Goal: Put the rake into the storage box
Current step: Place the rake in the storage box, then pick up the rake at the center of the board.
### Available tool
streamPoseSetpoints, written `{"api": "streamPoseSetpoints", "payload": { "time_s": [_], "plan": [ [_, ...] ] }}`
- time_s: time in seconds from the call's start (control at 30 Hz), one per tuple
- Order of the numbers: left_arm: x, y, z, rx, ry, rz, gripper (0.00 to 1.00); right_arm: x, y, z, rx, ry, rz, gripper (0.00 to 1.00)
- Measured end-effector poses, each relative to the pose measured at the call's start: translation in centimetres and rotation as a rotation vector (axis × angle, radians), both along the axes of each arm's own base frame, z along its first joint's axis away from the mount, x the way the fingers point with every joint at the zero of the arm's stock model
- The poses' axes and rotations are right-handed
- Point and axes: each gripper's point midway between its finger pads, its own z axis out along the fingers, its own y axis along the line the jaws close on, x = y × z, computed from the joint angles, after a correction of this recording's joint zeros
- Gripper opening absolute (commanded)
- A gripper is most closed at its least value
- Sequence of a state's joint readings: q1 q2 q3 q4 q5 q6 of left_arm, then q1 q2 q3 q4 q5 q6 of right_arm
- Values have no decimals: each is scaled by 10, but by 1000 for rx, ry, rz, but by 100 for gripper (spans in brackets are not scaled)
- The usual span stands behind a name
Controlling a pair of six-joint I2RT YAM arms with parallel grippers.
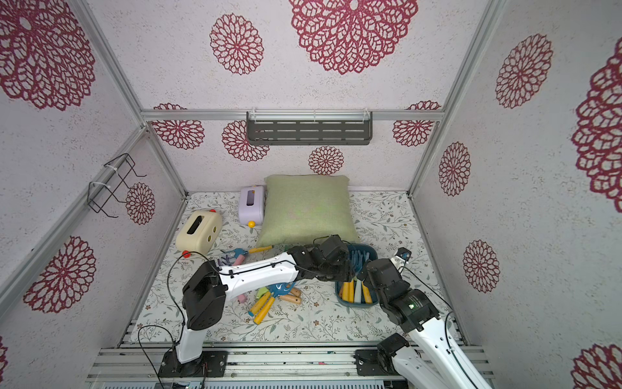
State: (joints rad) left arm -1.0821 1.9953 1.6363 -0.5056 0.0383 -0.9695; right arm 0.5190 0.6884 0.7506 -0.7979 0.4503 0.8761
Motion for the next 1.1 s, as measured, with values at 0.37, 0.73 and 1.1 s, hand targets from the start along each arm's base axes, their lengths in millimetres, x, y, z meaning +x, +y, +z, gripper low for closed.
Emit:
{"api": "streamPoseSetpoints", "payload": {
  "time_s": [0.37, 0.73, 1.1],
  "plan": [
    [-17, 102, 47, 87, -139, 106, 97, -1, 63, 1, 153, -80, 369, 99],
    [-61, 211, -17, 413, -36, 138, 97, -1, 89, -19, 207, -27, 483, 99],
    [-86, 280, -43, 555, 65, 190, 71, 0, 97, -23, 226, -16, 518, 98]
  ]
}}
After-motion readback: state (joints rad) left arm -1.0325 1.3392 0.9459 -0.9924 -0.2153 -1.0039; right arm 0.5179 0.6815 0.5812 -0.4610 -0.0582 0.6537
